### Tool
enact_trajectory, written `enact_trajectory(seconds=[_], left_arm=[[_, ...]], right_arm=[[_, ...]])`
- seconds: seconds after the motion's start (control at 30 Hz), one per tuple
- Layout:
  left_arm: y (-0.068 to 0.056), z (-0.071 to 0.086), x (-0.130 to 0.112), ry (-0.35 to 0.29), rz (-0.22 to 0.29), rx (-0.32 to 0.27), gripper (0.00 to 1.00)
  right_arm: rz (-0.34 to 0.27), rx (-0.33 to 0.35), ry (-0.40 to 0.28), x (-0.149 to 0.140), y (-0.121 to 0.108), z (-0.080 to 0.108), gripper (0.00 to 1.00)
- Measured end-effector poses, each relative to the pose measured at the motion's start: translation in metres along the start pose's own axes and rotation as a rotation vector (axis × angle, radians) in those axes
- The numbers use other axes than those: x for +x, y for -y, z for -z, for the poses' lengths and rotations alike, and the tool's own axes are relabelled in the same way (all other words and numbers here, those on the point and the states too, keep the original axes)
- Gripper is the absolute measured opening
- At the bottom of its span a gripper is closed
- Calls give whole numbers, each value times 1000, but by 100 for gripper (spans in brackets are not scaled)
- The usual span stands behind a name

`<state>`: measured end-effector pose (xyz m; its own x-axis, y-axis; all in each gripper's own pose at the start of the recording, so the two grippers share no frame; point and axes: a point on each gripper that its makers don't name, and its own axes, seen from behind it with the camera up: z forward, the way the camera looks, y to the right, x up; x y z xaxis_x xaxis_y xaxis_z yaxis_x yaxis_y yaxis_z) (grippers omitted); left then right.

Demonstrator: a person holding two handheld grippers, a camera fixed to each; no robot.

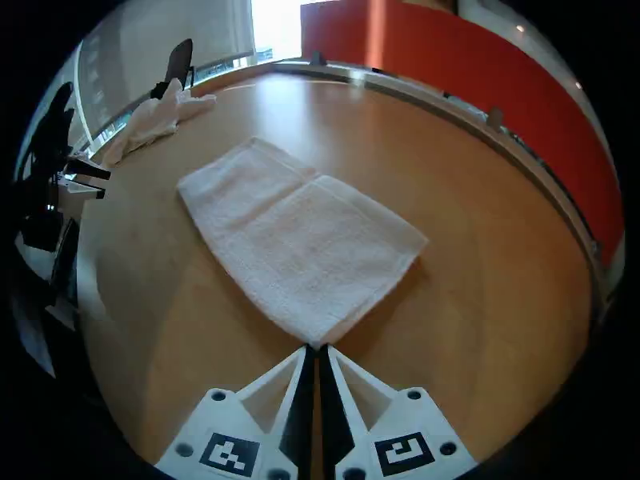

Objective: Fold towel

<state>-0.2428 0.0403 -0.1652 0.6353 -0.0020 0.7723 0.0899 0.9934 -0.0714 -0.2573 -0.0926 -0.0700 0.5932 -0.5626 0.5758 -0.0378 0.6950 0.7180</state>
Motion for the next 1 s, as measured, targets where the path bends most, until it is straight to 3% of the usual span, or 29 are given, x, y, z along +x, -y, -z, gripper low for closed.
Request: enact_trajectory(seconds=[0.4,1.0], left_arm=[[-3,2,7,-23,2,-2,91],[-2,9,9,-36,0,1,91]], right_arm=[[2,-23,-70,33,-7,19,3],[81,-76,-124,69,-23,62,3]])
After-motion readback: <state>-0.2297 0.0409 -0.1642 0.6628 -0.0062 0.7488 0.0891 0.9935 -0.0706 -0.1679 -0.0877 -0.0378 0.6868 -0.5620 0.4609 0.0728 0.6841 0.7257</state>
